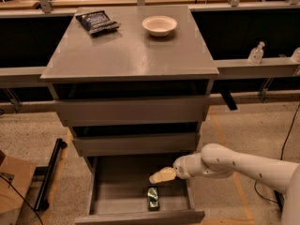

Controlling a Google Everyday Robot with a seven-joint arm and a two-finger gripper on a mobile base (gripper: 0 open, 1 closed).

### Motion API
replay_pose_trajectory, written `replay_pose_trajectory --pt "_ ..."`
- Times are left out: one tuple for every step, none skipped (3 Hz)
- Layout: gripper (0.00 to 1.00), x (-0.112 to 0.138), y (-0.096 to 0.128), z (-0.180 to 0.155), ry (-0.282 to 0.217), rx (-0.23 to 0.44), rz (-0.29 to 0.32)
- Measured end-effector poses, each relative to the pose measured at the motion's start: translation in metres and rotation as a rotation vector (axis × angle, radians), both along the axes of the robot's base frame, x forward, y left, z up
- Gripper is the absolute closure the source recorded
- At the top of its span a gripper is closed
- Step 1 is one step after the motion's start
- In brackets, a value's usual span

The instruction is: Pick green can from bottom drawer and place on counter

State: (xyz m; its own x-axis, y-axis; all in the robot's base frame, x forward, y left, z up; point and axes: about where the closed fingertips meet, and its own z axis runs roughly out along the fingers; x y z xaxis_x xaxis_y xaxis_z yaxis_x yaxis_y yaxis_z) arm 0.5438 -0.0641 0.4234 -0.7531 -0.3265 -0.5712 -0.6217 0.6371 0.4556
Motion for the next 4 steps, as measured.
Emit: replay_pose_trajectory --pt "0.00 0.003 0.001 -0.004 -0.007 -0.004 -0.011" --pt "0.00 0.003 0.002 -0.020 0.021 -0.018 -0.045" --pt "0.00 0.001 0.000 -0.059 0.078 -0.073 -0.103" --pt "0.00 0.007 -0.002 -0.106 0.099 -0.107 -0.178"
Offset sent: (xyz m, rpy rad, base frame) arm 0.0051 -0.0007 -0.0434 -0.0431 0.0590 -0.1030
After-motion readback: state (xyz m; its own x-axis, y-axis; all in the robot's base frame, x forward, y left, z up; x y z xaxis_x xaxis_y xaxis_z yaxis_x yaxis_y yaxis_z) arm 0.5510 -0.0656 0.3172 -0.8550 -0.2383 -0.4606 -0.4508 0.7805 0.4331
